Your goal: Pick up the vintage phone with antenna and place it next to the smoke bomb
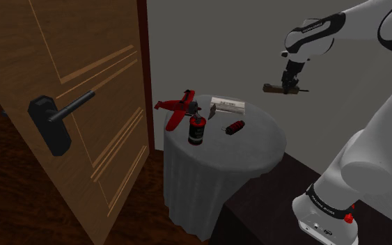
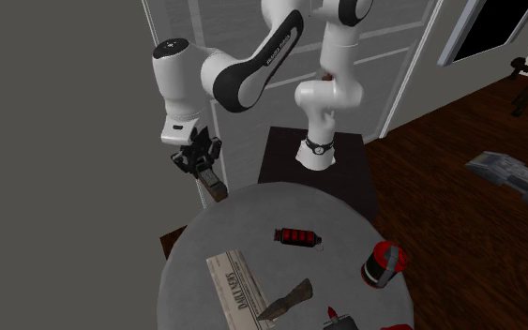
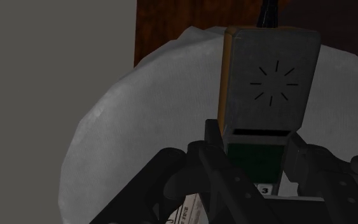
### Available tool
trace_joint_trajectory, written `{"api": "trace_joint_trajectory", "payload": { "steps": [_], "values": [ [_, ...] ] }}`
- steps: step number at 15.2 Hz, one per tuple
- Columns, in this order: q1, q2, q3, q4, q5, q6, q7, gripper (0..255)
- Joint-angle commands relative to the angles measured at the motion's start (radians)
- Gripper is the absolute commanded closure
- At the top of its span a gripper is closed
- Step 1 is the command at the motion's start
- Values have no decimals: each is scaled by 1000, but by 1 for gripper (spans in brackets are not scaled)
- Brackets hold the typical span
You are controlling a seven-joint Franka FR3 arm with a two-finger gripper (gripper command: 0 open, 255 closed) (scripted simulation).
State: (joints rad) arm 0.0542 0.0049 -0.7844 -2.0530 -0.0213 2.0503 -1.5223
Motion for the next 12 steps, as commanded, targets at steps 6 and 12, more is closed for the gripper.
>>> {"api": "trace_joint_trajectory", "payload": {
  "steps": [6,12],
  "values": [
    [28,-41,29,28,-30,-59,69,255],
    [97,-66,110,3,-43,-60,225,255]
  ]
}}
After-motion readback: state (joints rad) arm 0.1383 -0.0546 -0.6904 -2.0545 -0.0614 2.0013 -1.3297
